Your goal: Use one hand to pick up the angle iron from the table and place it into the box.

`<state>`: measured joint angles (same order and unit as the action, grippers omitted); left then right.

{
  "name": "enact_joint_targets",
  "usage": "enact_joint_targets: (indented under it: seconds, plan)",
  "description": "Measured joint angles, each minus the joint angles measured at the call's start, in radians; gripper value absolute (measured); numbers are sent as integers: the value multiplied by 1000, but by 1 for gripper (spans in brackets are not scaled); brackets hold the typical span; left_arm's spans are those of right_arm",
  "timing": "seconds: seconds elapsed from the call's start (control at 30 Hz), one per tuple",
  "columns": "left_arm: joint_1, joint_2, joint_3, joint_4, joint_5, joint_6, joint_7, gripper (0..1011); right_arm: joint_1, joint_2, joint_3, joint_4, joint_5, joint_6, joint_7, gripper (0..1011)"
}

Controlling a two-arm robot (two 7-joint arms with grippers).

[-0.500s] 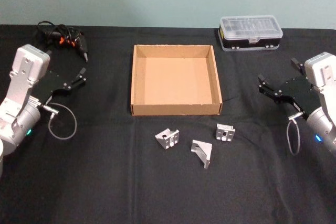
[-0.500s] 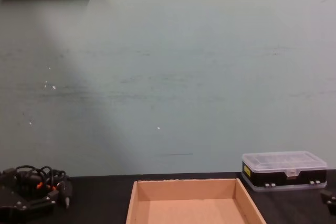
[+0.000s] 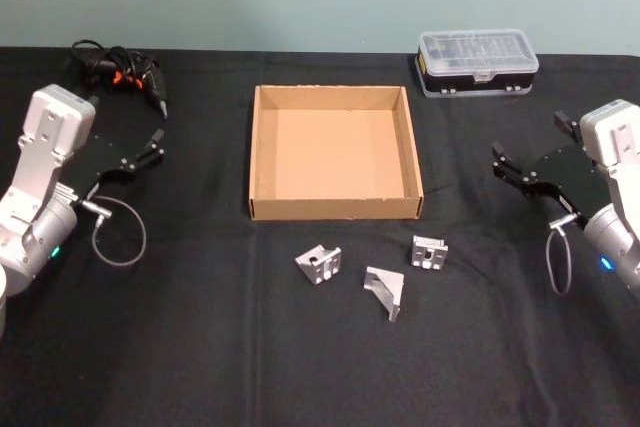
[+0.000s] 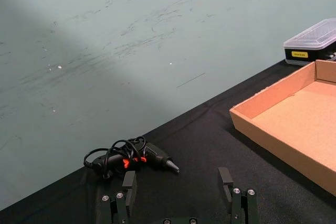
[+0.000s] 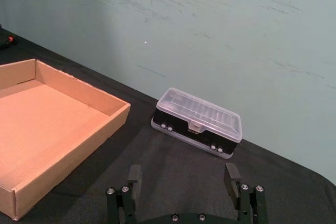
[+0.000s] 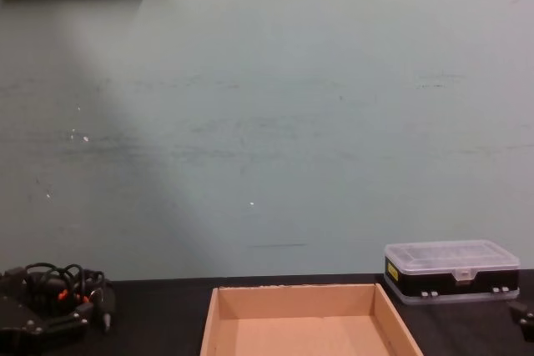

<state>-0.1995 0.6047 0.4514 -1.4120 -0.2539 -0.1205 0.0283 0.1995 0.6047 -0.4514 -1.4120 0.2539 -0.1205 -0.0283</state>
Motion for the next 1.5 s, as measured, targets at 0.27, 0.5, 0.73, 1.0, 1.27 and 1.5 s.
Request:
enact_joint_targets:
  seconds: [0.27,0.5,0.73,1.0,1.27,1.5]
  plan:
    - [0,0,0,0,0,0,0,1011,0,0,0,0,0,0,0,1003]
    - [0,0,0,0,0,0,0,1011,0,0,0,0,0,0,0,1003]
    - [0,0,0,0,0,0,0,1011,0,0,0,0,0,0,0,1003]
    - [0,0,0,0,0,0,0,1011,-36,17,31,-73,15,-18,32,1003]
    - [0,0,0,0,0,0,0,1011,-99,108,63,-186,103,-32,212,1003]
    - [0,0,0,0,0,0,0,1011,-126,208,68,-234,193,-37,449,1003]
